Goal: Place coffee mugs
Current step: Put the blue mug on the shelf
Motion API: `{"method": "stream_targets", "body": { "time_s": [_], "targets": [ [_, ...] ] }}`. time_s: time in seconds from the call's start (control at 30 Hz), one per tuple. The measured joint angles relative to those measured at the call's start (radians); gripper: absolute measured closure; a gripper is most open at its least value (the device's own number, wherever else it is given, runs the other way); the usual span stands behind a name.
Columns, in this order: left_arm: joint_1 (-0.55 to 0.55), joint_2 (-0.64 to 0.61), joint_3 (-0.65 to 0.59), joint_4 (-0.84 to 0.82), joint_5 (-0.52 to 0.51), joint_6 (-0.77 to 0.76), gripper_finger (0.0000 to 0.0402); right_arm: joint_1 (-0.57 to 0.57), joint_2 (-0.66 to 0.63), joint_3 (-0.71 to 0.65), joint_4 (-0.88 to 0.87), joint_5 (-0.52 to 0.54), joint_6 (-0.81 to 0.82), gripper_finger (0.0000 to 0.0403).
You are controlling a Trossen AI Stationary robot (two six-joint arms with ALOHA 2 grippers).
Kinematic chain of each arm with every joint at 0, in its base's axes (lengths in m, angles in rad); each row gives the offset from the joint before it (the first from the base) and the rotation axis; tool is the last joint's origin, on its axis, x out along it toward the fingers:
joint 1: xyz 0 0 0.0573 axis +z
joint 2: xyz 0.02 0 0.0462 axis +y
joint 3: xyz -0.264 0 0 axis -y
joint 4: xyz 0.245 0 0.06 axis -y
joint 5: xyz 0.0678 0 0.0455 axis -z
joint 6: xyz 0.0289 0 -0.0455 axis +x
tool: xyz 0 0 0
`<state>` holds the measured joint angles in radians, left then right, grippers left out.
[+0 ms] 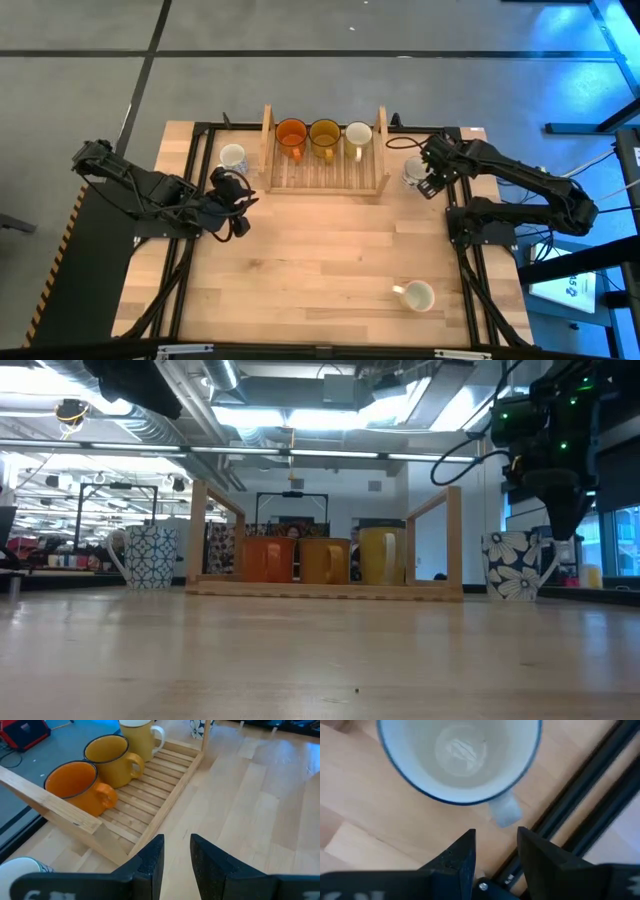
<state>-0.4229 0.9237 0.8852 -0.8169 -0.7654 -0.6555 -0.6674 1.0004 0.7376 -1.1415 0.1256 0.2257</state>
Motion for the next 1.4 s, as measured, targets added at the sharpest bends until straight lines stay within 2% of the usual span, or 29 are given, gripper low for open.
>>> {"method": "stream_targets", "body": {
  "time_s": [0.17,0.27,0.53,0.7,0.9,1.17,1.4],
  "targets": [
    [0.0,0.0,0.0,0.0,0.0,0.0,0.0314,-0.001,0.0,0.0,0.02,-0.006,-0.031,0.0271],
    [0.0,0.0,0.0,0.0,0.0,0.0,0.0314,-0.001,0.001,0.0,0.03,0.036,-0.055,0.0263],
    [0.0,0.0,0.0,0.0,0.0,-0.023,0.0314,-0.001,0.09,0.0,0.031,0.048,-0.053,0.0181],
    [0.0,0.0,0.0,0.0,0.0,-0.023,0.0314,-0.001,0.198,0.002,0.062,0.038,-0.051,0.0153],
    [0.0,0.0,0.0,0.0,0.001,-0.024,0.0314,-0.001,0.257,0.032,0.074,0.066,-0.111,0.0151],
    [-0.001,0.0,0.0,-0.001,0.031,-0.026,0.0314,0.0,0.245,0.037,0.052,-0.101,-0.152,0.0151],
    [0.0,0.0,0.0,-0.002,0.031,-0.025,0.0314,0.0,0.245,0.037,0.054,-0.117,-0.162,0.0164]
  ]
}}
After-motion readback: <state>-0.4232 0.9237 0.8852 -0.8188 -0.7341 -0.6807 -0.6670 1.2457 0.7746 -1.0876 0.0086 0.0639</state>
